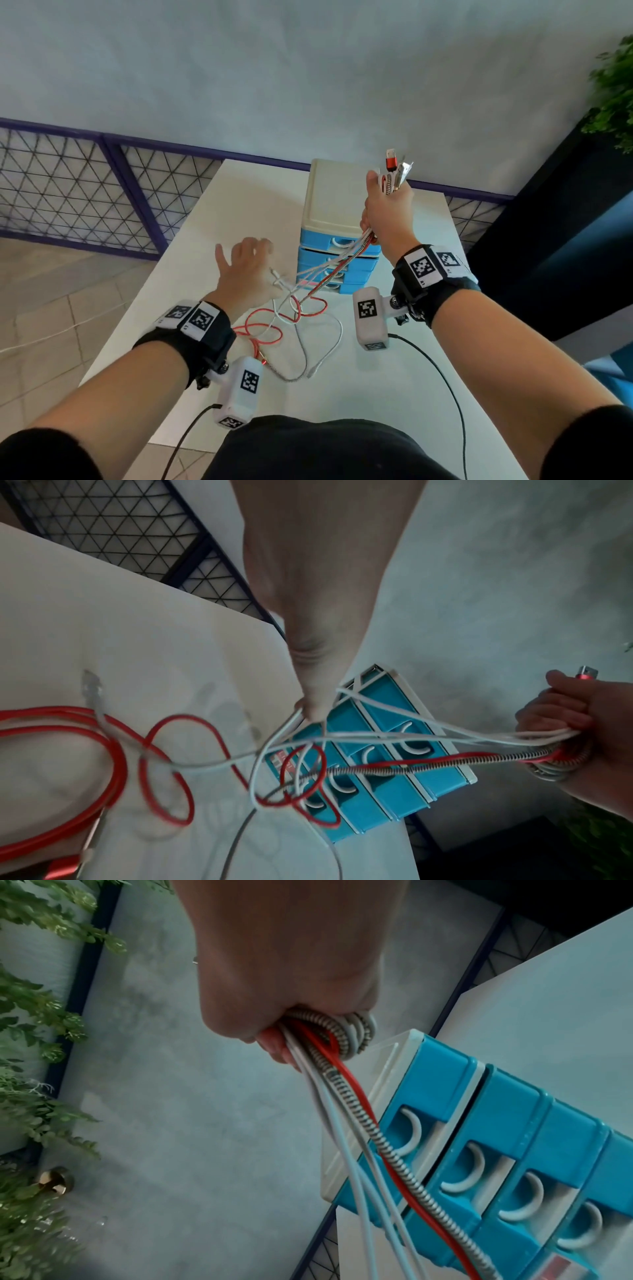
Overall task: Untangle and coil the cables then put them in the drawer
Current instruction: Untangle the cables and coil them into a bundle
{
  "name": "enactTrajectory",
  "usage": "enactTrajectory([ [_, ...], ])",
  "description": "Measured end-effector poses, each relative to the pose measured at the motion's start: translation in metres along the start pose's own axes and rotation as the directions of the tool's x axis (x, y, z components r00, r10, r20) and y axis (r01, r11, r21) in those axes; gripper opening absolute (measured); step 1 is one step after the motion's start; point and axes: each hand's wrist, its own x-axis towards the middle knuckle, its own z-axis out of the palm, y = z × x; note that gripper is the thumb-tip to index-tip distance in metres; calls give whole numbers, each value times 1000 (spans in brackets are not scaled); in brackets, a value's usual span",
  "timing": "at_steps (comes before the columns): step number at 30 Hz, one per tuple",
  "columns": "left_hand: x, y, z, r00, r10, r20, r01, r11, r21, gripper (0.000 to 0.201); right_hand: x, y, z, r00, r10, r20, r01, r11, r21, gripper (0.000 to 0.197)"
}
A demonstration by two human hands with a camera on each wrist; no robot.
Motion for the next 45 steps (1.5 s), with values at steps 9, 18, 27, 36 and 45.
enactTrajectory([
  [9, -9, -11, -1, 929, 36, 367, 358, 156, -921, 20, 7, -2, 7, 993, 35, -109, -21, 991, 131, 36],
  [18, -20, -18, 3, 849, 370, 378, -109, 821, -560, 28, 2, -23, 0, 986, 91, -143, -44, 953, 301, 28],
  [27, -10, -28, 15, 754, 340, 562, -38, 877, -480, 14, -8, -31, -8, 993, 112, -32, -95, 937, 336, 35],
  [36, -1, 62, -81, 851, 508, 130, -258, 621, -740, 50, -35, -20, 14, 931, 91, 355, -244, 876, 416, 40],
  [45, -18, 60, -74, 658, 585, 474, 134, 529, -838, 57, -13, -30, -6, 956, 122, 266, -265, 745, 612, 37],
])
